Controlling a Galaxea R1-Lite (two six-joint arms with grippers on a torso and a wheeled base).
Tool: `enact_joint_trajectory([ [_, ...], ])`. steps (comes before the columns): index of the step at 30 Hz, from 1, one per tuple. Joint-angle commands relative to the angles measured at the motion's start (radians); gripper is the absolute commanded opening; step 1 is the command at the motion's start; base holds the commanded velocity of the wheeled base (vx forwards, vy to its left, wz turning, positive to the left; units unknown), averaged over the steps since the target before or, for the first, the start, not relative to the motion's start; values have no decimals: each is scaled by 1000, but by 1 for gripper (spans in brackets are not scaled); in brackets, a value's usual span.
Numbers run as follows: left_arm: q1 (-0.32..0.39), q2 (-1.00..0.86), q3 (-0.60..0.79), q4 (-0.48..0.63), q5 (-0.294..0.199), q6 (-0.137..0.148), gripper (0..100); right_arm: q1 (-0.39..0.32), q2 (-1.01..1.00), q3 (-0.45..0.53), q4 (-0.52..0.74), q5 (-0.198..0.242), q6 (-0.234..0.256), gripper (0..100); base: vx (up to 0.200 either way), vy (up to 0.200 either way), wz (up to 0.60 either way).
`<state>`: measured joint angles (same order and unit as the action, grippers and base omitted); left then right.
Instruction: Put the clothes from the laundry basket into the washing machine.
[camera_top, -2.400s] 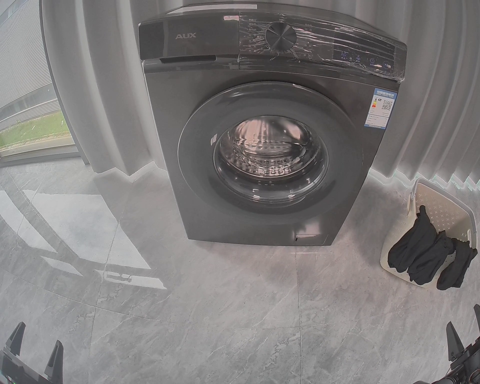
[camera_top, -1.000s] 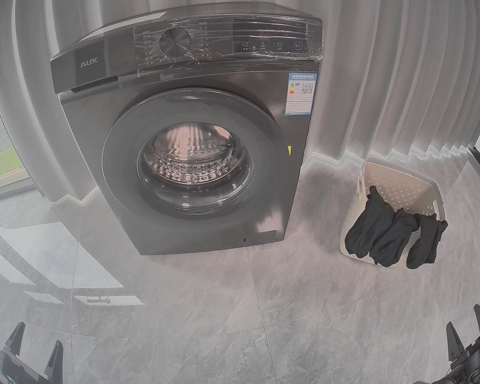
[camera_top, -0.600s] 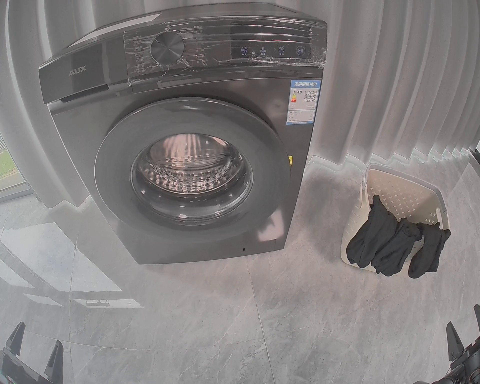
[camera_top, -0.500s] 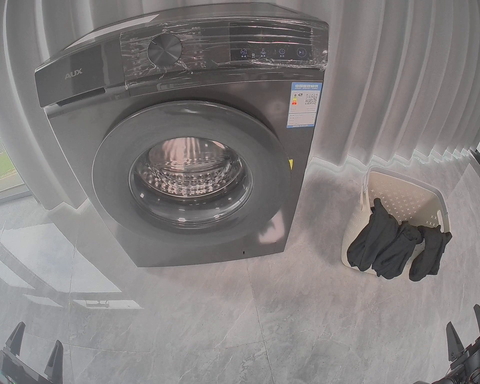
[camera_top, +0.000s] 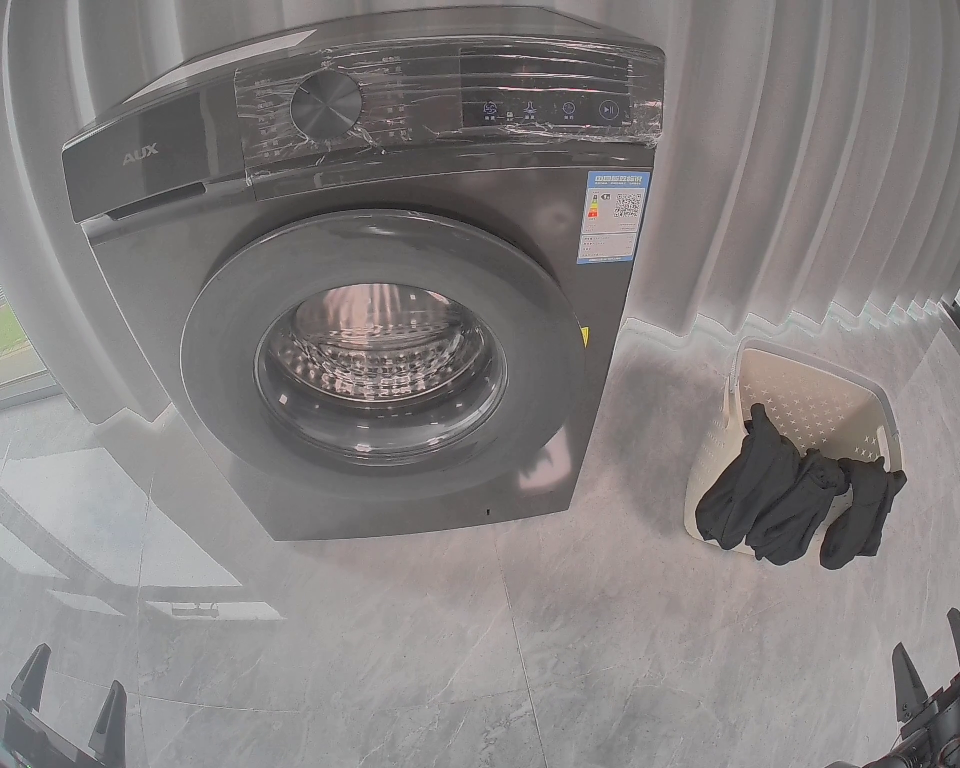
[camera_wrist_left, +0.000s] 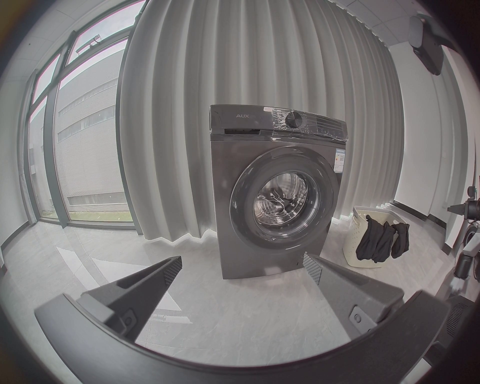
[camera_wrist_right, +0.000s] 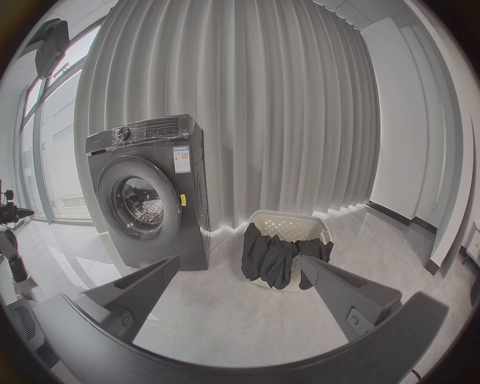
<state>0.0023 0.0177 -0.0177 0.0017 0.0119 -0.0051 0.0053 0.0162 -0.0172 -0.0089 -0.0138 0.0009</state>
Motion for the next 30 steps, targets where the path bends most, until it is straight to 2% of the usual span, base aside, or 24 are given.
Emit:
enact_joint_trajectory([
  [1, 1, -13, 18, 0, 0, 1, 100, 1, -4, 17, 0, 0, -1, 100, 0, 0, 0],
  [7, 1, -13, 18, 0, 0, 1, 100, 1, -4, 17, 0, 0, -1, 100, 0, 0, 0],
  [13, 1, -13, 18, 0, 0, -1, 100, 1, -4, 17, 0, 0, 1, 100, 0, -200, 0],
  [28, 1, -13, 18, 0, 2, 1, 100, 1, -4, 17, 0, 0, -1, 100, 0, 0, 0],
  [30, 1, -13, 18, 0, 0, -1, 100, 1, -4, 17, 0, 0, -1, 100, 0, -200, 0],
])
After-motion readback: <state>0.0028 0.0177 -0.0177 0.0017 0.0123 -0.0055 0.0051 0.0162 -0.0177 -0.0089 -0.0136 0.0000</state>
